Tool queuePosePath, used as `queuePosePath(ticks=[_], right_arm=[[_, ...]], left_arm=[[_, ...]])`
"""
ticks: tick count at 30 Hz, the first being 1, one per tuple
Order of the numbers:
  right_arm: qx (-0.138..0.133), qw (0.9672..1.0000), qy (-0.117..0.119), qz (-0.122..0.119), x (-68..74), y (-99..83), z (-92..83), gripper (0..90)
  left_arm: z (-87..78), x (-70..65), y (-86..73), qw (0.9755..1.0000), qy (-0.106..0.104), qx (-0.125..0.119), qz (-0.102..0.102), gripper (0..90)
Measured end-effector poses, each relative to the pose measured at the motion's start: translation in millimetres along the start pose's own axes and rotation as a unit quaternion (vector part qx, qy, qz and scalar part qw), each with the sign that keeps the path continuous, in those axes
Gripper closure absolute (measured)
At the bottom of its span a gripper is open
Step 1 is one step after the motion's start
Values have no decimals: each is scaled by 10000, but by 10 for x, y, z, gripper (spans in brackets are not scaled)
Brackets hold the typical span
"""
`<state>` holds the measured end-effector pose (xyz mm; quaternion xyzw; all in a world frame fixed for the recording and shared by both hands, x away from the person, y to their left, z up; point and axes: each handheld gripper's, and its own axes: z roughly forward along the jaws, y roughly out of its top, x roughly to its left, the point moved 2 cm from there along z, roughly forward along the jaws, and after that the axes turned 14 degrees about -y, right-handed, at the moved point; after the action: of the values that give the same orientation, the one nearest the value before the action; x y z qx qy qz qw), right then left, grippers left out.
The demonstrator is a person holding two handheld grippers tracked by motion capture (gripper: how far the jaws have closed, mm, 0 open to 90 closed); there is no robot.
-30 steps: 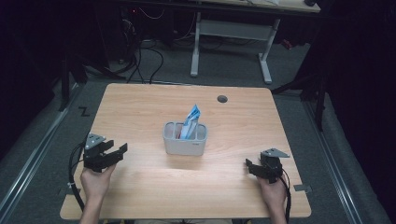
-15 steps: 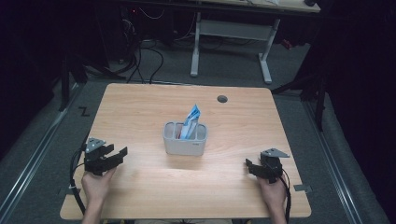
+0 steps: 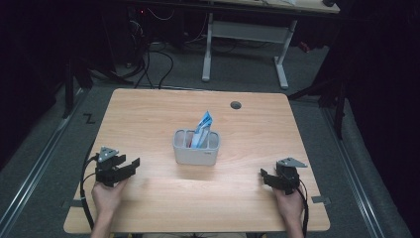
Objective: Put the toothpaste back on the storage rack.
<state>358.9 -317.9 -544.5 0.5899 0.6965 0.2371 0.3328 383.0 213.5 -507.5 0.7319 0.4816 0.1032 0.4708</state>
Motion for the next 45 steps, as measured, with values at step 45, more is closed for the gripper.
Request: queuePosePath(ticks=[45], right_arm=[[-1,10000,-5,1,0,0,-1,307]], left_arm=[[349,89,-232,9988,405,274,17,364]])
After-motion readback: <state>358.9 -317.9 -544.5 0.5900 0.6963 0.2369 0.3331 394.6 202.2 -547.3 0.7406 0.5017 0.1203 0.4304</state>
